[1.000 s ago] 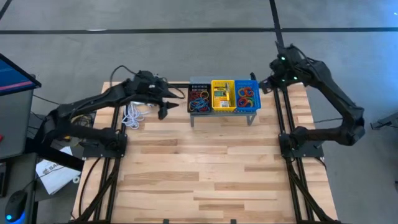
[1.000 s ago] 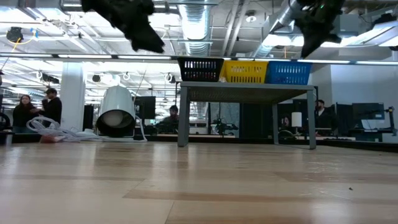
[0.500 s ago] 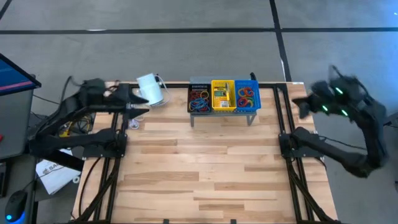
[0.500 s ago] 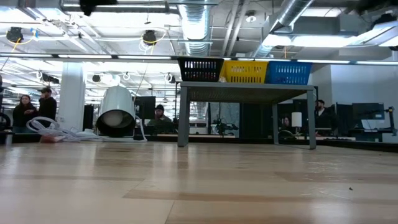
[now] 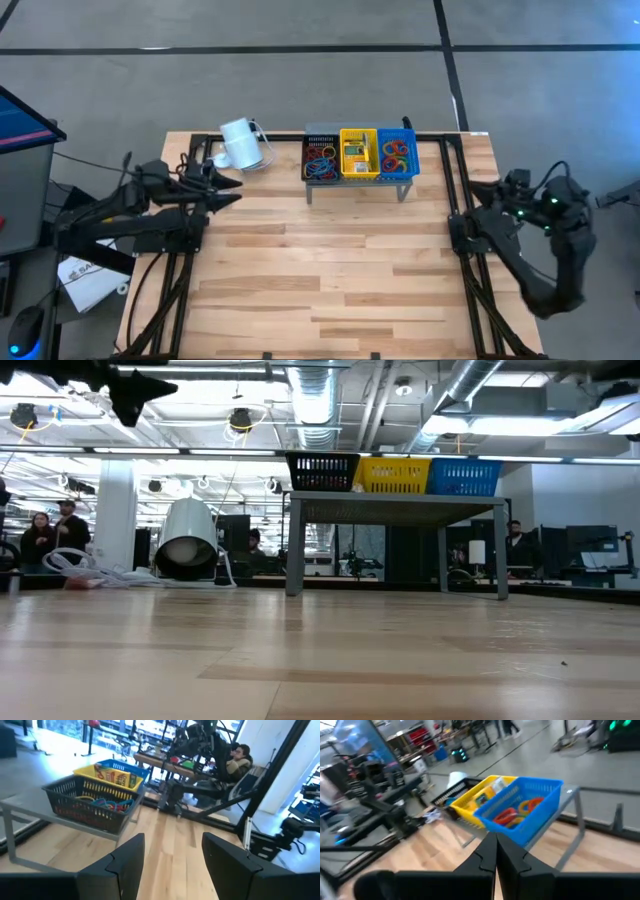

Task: Pick & Place Office Desk Supplies
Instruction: Return to Home Position

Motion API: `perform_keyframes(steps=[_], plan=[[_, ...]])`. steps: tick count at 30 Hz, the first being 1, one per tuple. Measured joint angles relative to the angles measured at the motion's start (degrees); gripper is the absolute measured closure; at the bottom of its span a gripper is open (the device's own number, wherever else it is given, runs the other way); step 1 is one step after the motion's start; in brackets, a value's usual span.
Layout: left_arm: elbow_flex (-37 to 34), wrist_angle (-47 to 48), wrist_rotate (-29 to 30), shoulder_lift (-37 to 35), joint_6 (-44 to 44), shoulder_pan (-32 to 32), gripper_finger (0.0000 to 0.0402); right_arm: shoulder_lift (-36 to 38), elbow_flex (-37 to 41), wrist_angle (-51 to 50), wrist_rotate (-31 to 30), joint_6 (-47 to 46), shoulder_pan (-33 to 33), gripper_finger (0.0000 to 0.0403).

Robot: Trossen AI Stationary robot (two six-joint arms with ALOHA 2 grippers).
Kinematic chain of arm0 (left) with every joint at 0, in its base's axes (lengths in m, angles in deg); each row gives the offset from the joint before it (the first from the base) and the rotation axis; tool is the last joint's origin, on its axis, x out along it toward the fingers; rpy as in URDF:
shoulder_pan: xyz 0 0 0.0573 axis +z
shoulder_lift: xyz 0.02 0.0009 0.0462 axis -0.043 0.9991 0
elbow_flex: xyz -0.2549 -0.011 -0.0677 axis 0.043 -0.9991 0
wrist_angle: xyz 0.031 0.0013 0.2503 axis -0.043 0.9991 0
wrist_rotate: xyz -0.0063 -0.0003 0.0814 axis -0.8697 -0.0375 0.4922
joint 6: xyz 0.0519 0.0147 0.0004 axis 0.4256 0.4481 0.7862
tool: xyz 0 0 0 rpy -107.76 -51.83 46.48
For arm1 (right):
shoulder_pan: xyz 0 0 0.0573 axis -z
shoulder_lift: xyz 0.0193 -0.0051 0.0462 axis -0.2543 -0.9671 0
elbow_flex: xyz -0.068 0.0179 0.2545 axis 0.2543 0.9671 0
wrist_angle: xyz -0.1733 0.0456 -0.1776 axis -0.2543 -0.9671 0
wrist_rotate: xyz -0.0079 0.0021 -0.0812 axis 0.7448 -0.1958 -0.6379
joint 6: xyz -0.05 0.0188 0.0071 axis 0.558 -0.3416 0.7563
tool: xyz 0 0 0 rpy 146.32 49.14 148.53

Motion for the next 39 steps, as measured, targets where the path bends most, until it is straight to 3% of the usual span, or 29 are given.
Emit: perform_keyframes(steps=[5,10,14,17,23,29,31,39], plan=[[-3.2,-3.4,8.2,0.6,2.4,-4.5,0.0207,1.0,5.3,2.0,5.4,6.8,11.1,0.0403],[-5.7,-4.2,20.0,1.3,5.8,-9.5,0.0207,1.1,7.0,1.6,12.9,12.8,22.1,0.0403],[-7.4,-6.0,27.1,1.1,8.3,-12.2,0.0207,1.1,7.6,1.7,13.2,14.8,22.1,0.0403],[-7.6,-8.1,29.7,1.0,10.9,-12.6,0.0207,1.0,9.2,4.1,4.0,11.9,19.0,0.0403],[-7.6,-10.0,32.0,1.1,11.0,-12.6,0.0207,0.7,12.4,13.8,0.5,4.9,13.5,0.0403],[-7.6,-9.9,32.0,1.1,9.2,-12.6,0.0207,0.7,18.4,16.0,0.3,4.5,15.2,0.0403],[-7.6,-9.9,32.0,1.0,9.2,-12.6,0.0207,0.7,20.4,17.4,2.8,3.6,15.8,0.0403],[-7.6,-9.9,32.5,1.1,8.0,-12.6,0.0207,0.7,20.0,20.4,4.6,3.4,16.2,0.0403]])
